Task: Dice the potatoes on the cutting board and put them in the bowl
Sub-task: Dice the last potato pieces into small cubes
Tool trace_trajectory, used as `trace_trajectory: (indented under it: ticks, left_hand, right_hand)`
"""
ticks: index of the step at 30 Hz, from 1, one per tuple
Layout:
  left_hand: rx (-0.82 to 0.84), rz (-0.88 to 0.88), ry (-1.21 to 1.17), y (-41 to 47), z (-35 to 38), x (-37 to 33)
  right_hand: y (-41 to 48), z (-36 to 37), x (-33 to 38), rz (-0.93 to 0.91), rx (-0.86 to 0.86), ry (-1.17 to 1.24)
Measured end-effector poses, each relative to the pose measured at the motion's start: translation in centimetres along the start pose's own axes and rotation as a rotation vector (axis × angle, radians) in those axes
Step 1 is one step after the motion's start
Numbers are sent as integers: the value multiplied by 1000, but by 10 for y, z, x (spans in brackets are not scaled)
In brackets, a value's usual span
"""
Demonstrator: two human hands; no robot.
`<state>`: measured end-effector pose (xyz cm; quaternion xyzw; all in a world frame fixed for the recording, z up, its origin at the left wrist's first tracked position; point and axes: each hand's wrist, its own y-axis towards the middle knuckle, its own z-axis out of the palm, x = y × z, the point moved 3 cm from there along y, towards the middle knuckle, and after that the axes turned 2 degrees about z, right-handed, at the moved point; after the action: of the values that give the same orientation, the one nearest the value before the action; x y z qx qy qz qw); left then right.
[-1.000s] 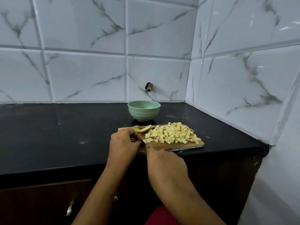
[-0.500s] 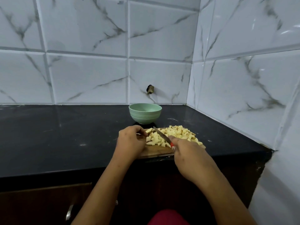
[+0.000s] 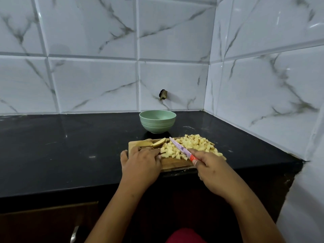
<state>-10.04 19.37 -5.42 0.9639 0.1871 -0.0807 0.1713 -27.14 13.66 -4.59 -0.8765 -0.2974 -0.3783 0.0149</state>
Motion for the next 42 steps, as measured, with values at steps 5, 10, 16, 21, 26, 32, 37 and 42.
trace_trajectory:
  ticks: [5,10,16,21,26,32,37,42]
  left_hand:
    - [-65,7,-57,9,-10,4]
    - [-156,-20,30,35,-22,4]
    - [3,83,138,62,-4,2]
    - [-211,91,164,62,-2,-2]
    - [-383,-18,47,48,-21,-2]
    - [-324,-220,-36,7,-21,14]
    - [-294,-257,-119,0,-18,17]
    - [-249,-269,-120,-1,-22,23]
  right_hand:
    - [2,3,-9,-2,-4,45]
    - [4,12,-6,-5,13,95]
    - [10,10,-5,-24,-35,133]
    - [11,8,-8,-21,-40,158]
    - [3,9,-8,-36,-3,164]
    - [-8,8,9,-57,135,-72]
    - [0,3,24,-24,60,-335]
    - [-7,1,28,-48,-31,-359]
